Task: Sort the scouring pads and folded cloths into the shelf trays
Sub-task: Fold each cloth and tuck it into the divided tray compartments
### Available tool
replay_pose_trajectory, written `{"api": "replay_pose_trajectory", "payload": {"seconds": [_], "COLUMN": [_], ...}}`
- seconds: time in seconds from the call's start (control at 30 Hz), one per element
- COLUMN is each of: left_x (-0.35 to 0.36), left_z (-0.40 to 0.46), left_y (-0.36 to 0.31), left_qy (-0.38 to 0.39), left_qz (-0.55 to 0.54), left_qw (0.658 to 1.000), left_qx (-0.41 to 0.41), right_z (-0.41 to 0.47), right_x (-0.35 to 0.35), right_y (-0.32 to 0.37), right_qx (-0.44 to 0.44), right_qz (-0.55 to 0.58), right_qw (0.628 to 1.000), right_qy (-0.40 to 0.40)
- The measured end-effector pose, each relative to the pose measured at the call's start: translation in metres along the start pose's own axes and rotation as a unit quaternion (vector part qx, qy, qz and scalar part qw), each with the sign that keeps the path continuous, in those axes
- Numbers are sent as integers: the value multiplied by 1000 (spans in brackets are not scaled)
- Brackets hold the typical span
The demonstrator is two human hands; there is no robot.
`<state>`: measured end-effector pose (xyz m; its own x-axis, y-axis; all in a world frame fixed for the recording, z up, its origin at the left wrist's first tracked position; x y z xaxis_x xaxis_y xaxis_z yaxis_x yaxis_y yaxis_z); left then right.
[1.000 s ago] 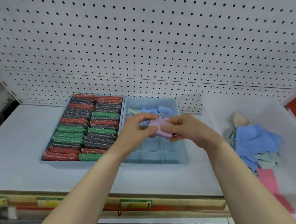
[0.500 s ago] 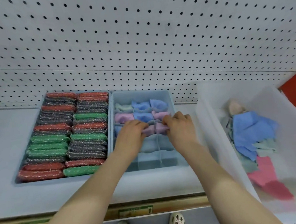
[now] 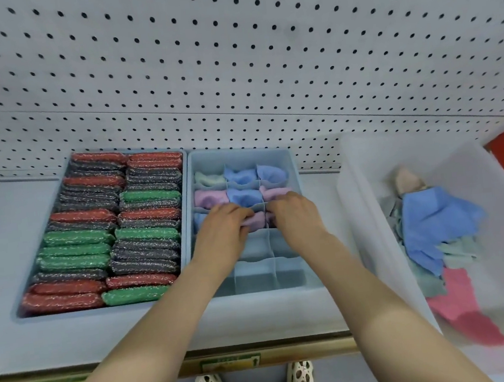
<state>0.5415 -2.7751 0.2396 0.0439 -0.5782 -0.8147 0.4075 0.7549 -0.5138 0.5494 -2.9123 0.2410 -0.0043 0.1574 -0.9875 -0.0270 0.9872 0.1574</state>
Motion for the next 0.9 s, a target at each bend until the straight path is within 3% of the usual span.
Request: {"api": "replay_pose_trajectory", "payload": {"seconds": [0.17, 0.33, 0.4, 0.43, 0.53, 0.57, 0.6, 0.67, 0.77, 0.9], "left_x": [-3, -3, -1, 1, 15, 18, 21, 25, 29, 31], "left_z": [2, 15, 24, 28, 41, 44, 46, 50, 58, 66], "left_y": [-2, -21, -44, -58, -107, -123, -138, -165, -199, -239], "left_qy": [13, 36, 17, 11, 11, 12, 12, 7, 17, 86], "left_qz": [9, 30, 4, -9, -81, -103, -117, -127, -149, -219], "left_qw": [1000, 997, 998, 998, 996, 994, 993, 992, 987, 971], "left_qx": [-19, -57, -64, -59, -31, -18, -2, 25, 57, 38], "right_z": [-10, -51, -68, -76, -98, -101, -100, -91, -76, -69], "right_x": [-32, -112, -125, -120, -73, -62, -61, -77, -119, -179], "right_y": [-9, -91, -150, -178, -230, -236, -242, -252, -251, -232], "right_qx": [-5, 69, 140, 175, 212, 203, 214, 257, 188, 137], "right_qz": [37, 148, 126, 85, -58, -86, -80, -29, 116, 262], "right_qw": [999, 971, 961, 969, 967, 958, 955, 955, 975, 948], "right_qy": [27, -177, -203, -155, 130, 186, 192, 142, 14, -117]}}
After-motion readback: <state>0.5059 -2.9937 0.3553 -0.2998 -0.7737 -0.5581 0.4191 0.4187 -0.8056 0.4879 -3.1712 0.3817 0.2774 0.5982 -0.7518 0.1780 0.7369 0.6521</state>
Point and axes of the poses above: each hand's wrist, its own z-axis towards the middle knuckle, its own x-axis out of the palm, y = z × x, the point moved 6 cm from there along z, towards the middle knuckle, and after that the axes turned 8 degrees about -y, right-handed, at the moved point
